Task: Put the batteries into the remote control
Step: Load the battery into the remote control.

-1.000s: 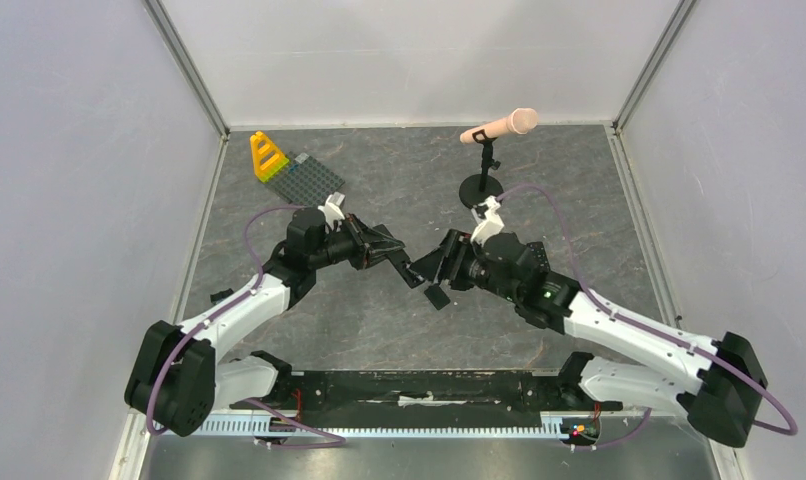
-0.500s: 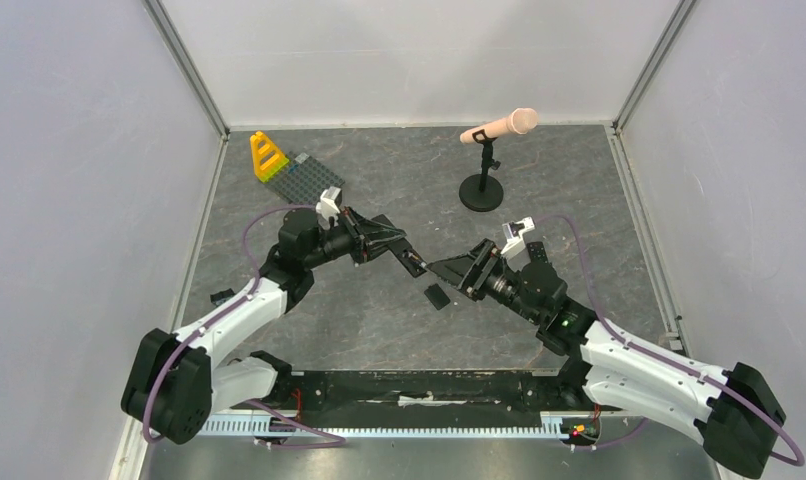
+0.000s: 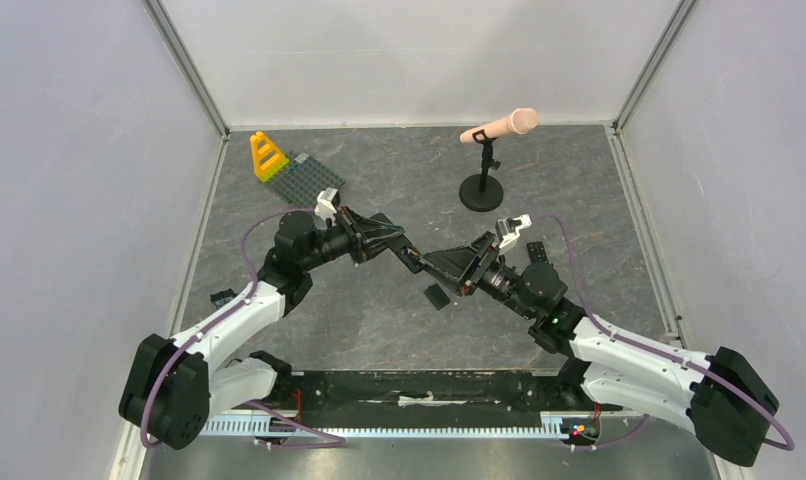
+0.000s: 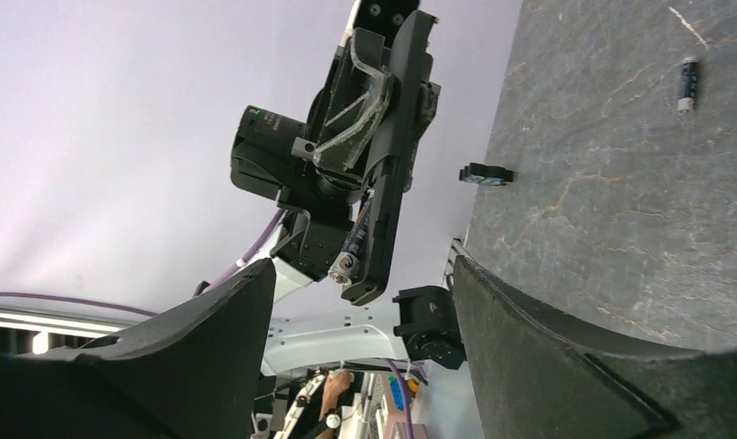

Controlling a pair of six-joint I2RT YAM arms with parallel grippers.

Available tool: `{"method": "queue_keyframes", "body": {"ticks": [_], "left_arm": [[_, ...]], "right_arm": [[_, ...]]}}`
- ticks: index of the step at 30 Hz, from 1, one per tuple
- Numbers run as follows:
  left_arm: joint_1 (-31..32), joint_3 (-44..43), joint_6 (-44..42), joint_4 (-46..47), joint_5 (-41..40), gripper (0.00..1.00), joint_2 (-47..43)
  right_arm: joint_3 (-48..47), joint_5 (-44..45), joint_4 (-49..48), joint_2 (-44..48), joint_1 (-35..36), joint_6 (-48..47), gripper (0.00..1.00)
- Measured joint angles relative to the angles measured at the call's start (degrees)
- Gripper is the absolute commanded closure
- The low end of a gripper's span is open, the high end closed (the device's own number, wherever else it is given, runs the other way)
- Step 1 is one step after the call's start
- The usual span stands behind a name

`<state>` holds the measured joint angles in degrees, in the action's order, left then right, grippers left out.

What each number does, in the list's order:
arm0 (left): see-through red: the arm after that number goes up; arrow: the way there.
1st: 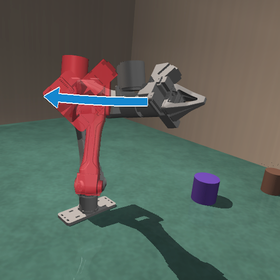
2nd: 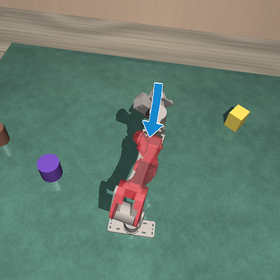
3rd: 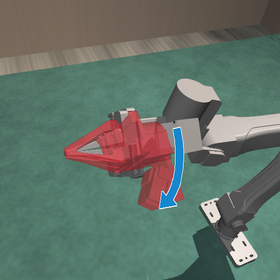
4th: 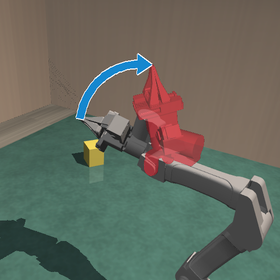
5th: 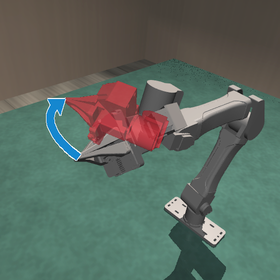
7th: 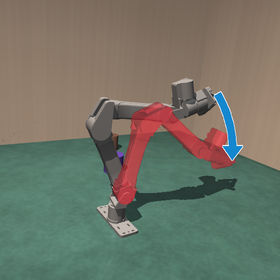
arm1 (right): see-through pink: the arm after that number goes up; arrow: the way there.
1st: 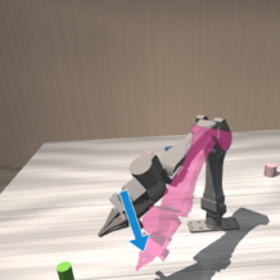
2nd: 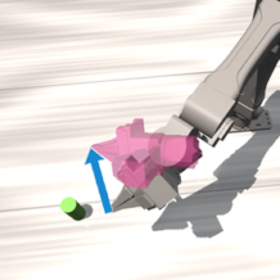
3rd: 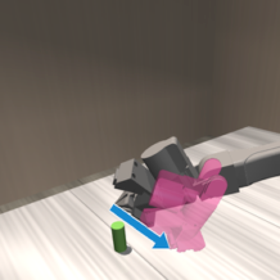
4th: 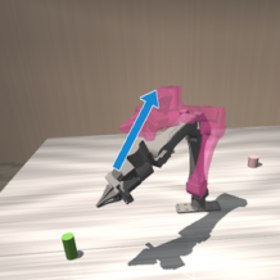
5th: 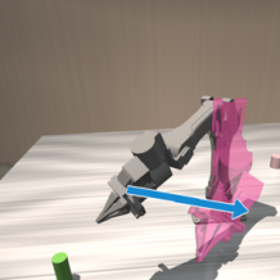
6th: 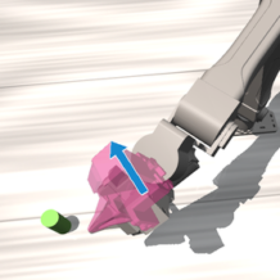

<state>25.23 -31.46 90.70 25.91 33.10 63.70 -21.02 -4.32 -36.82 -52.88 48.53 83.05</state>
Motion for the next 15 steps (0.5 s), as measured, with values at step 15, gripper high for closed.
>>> {"method": "queue_keyframes", "body": {"ticks": [15], "left_arm": [[0.7, 0.9, 4.7, 2.2, -0.1, 0.98, -0.3]], "right_arm": [[0.0, 0.0, -7.1, -5.5, 0.0, 3.9, 0.31]]}}
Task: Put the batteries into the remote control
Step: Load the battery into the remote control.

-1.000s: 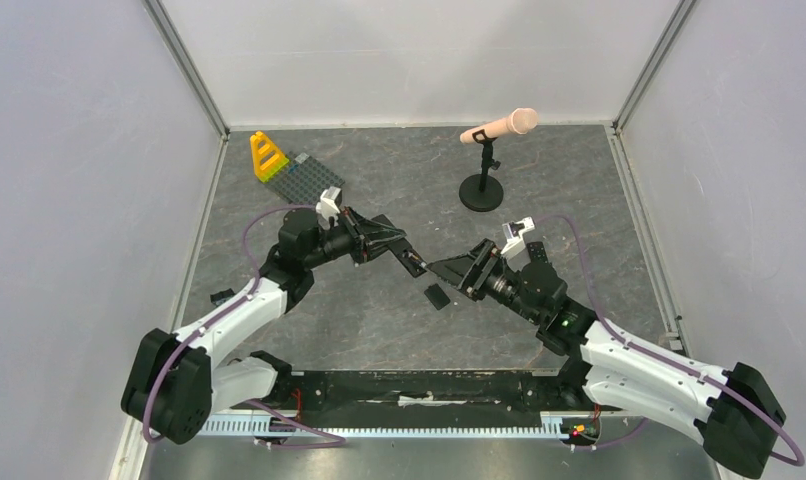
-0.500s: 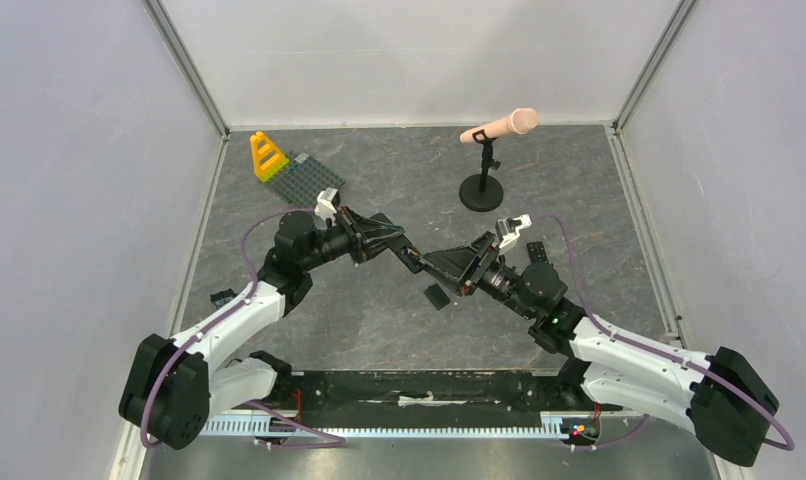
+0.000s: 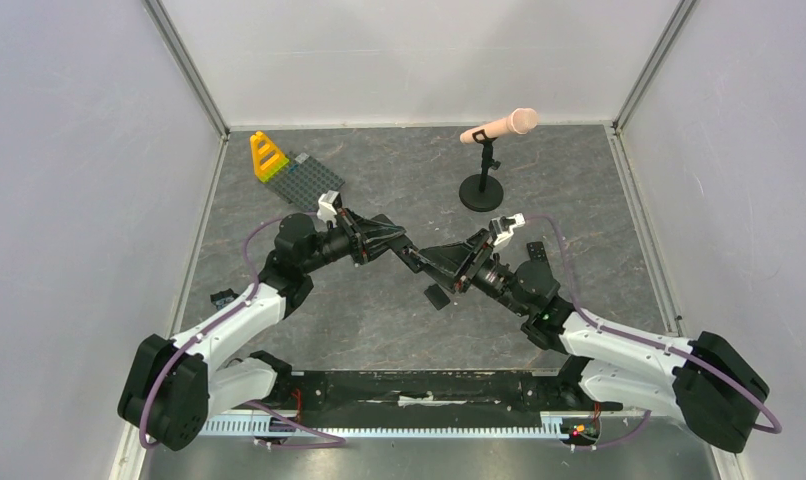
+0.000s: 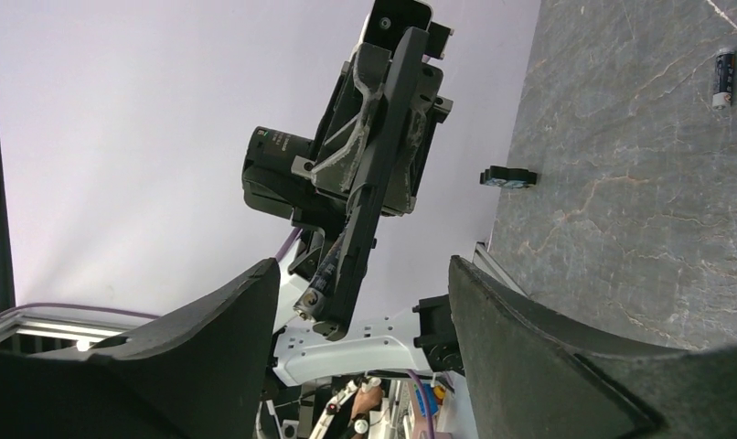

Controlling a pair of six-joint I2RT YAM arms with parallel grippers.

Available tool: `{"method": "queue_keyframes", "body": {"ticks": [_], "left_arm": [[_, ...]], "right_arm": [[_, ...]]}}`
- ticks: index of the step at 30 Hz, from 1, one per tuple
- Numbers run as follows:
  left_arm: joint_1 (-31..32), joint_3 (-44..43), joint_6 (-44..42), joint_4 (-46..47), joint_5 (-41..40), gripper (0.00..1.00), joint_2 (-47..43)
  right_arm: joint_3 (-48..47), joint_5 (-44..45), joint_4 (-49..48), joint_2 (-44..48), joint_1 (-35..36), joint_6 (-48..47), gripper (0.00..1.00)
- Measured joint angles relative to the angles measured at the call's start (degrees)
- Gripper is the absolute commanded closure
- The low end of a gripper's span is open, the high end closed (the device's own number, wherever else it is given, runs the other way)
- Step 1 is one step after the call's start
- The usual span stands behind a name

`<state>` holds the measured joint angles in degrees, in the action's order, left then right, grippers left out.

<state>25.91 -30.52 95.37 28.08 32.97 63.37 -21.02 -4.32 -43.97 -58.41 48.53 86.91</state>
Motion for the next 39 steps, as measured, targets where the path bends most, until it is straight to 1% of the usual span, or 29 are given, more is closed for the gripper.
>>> {"method": "queue_keyframes", "body": {"ticks": [8, 21, 32, 36, 39], "left_arm": [[0.5, 0.2, 0.4, 0.9, -0.5, 0.98, 0.0], [0.7, 0.7, 1.7, 1.2, -1.3, 0.98, 0.0], [0.9, 1.2, 1.7, 2.5, -1.4, 0.98, 0.0], [0.8, 1.4, 1.7, 2.5, -1.4, 0.98, 0.0], [0.8, 1.7, 1.7, 2.4, -1.4, 0.98, 0.0]], "right_arm": [[0.0, -0.4, -1.8, -2.3, 0.1, 1.0, 0.34], [0.0, -0.4, -2.8, -3.2, 0.4, 1.6, 0.39], [0.0, -1.2, -4.7, -4.8, 0.7, 2.5, 0.49], [0.0, -1.5, -6.2, -5.7, 0.7, 3.4, 0.67], [-0.1, -1.9, -7.4, -5.9, 0.7, 4.1, 0.74]]}}
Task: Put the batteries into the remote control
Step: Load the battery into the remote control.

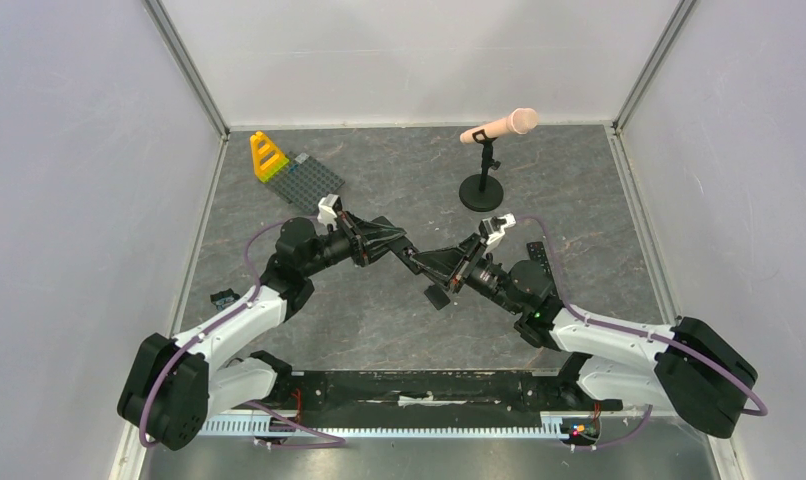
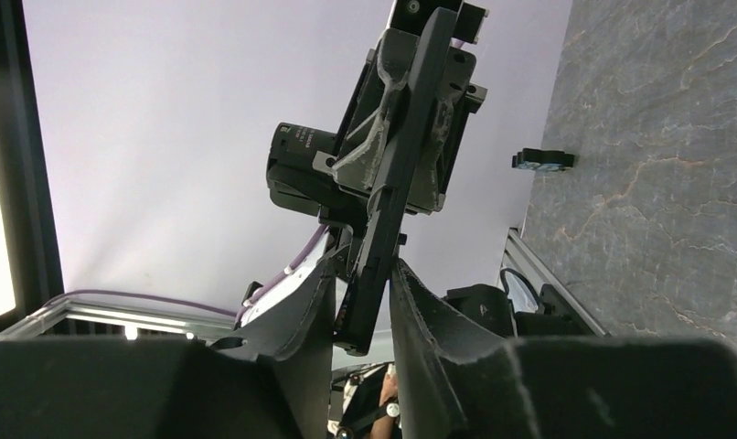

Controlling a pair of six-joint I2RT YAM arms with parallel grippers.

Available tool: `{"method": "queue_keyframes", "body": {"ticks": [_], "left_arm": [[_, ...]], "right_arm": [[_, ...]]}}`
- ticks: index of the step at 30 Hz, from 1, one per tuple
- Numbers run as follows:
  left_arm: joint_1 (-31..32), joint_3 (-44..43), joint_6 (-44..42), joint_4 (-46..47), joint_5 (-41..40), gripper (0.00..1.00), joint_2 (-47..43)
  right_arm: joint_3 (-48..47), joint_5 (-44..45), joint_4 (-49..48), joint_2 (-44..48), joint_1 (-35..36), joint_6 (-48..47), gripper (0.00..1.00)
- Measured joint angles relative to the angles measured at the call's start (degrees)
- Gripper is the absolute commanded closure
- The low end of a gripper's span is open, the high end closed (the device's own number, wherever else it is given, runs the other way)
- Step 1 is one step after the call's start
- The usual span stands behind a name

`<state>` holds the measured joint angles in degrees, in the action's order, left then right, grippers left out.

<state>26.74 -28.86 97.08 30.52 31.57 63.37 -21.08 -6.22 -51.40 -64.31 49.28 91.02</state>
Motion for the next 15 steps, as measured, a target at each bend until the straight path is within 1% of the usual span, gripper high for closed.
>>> {"method": "queue_keyframes", "body": {"ticks": [4, 6, 7, 8, 9, 11, 13, 15], "left_arm": [[0.0, 0.1, -0.6, -0.1, -0.1, 0.98, 0.0], [0.0, 0.1, -1.9, -0.6, -0.2, 0.98, 0.0], [0.0, 0.0, -2.7, -1.3, -0.3, 0.98, -0.2], [0.0, 0.0, -3.3, -1.9, -0.5, 0.98, -0.2], [0.0, 0.0, -4.3, -2.6, -0.6, 0.98, -0.4], [0.0, -0.3, -5.8, -4.6, -0.6, 0.98, -0.6], [0.1, -0.8, -7.5, -5.8, -0.6, 0.98, -0.9], [0.1, -1.6, -9.7, -7.2, -0.7, 0.98, -1.3]], "right_arm": [[0.0, -0.3, -0.1, -0.3, 0.0, 0.5, 0.78], [0.0, -0.5, 0.6, -0.3, 0.0, 0.5, 0.78], [0.0, -0.5, 1.3, -0.2, 0.0, 0.4, 0.75], [-0.1, -0.6, 1.9, -0.2, 0.0, 0.3, 0.68], [-0.1, -0.6, 2.8, -0.2, 0.0, 0.1, 0.56], [-0.2, -0.6, 4.5, 0.1, 0.0, -0.8, 0.42], [-0.2, -0.6, 6.3, 0.4, 0.0, -1.7, 0.33], [-0.2, -0.5, 7.4, 0.9, 0.0, -2.6, 0.29]]}}
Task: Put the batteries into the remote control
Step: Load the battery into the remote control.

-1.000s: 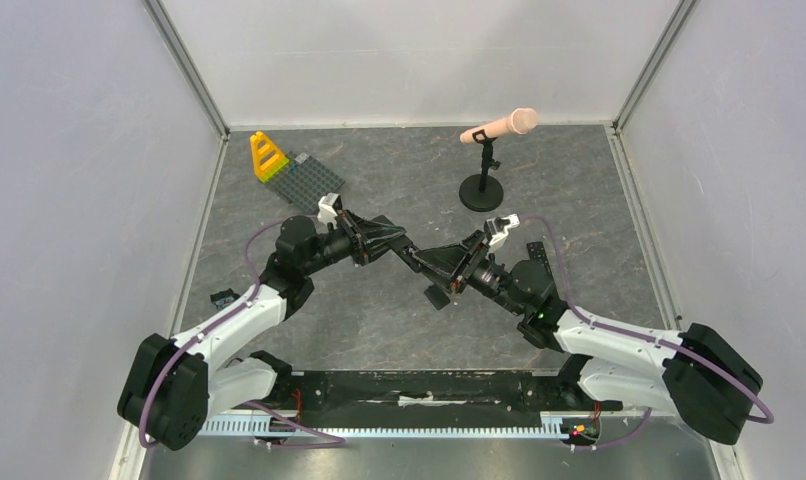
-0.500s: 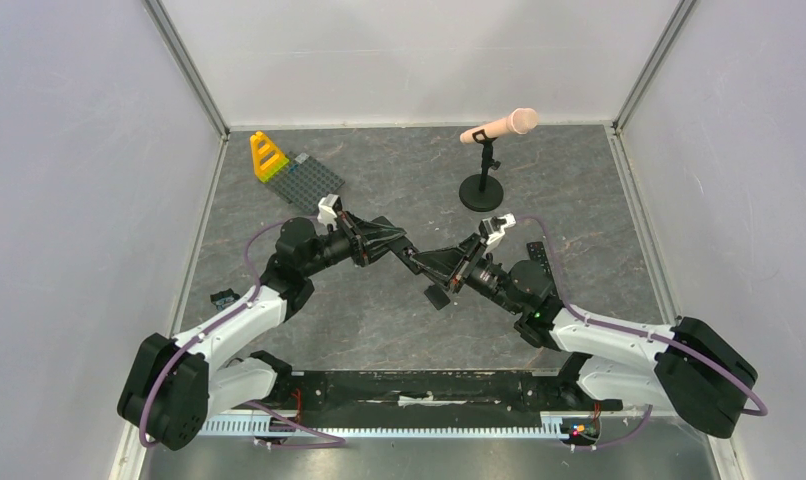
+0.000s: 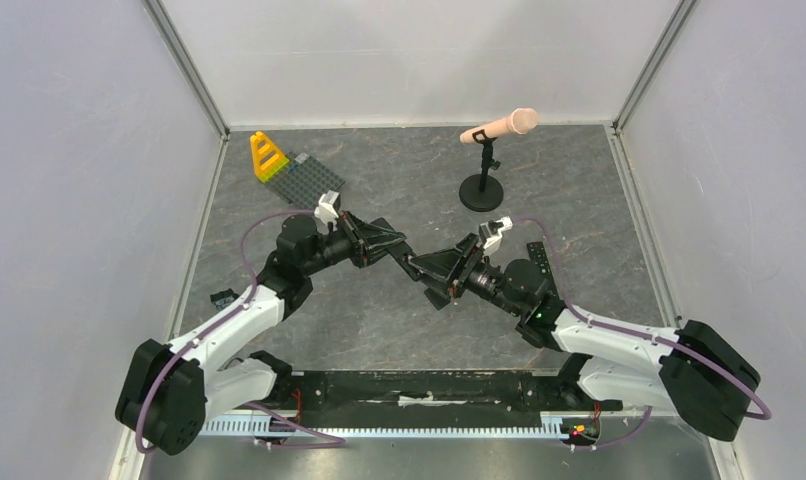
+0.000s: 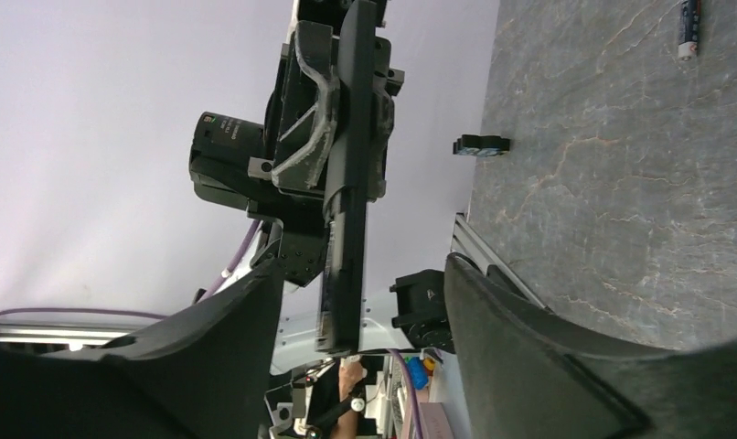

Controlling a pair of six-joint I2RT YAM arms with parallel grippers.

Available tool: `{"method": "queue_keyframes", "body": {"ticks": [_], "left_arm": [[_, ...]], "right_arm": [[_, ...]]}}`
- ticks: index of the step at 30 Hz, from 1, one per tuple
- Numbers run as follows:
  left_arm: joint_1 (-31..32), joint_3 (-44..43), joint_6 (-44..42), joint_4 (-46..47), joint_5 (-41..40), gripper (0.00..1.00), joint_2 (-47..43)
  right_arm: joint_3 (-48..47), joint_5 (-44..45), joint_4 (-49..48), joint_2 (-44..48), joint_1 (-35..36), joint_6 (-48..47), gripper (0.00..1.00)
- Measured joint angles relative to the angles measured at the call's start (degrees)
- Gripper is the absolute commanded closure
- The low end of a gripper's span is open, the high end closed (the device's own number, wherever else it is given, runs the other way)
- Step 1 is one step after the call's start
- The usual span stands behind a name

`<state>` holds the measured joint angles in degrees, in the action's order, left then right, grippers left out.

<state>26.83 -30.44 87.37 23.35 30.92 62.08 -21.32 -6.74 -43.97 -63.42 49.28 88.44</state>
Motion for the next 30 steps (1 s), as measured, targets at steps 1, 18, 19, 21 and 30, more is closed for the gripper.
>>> {"method": "queue_keyframes", "body": {"ticks": [1, 18, 19, 21, 30], "left_arm": [[0.0, -0.4, -1.4, -0.8, 0.0, 0.98, -0.2], [-0.7, -8.3, -30.5, -9.8, 10.0, 0.98, -0.8], [-0.7, -8.7, -31.7, -10.3, 10.8, 0.98, -0.8], [-0.7, -9.2, -33.8, -11.3, 12.2, 0.98, -0.8], [-0.7, -9.4, -36.5, -13.1, 14.1, 0.98, -0.7]], "right_arm": [[0.0, 0.1, 0.5, 0.4, 0.0, -0.4, 0.27], [-7.9, -6.1, 13.8, 3.7, -0.3, -24.4, 0.28], [-8.9, -6.6, 15.0, 3.7, -0.3, -26.7, 0.29], [-10.9, -7.2, 17.6, 3.7, -0.3, -31.6, 0.31], [-14.9, -8.0, 27.8, 3.7, -0.1, -47.9, 0.4]]}}
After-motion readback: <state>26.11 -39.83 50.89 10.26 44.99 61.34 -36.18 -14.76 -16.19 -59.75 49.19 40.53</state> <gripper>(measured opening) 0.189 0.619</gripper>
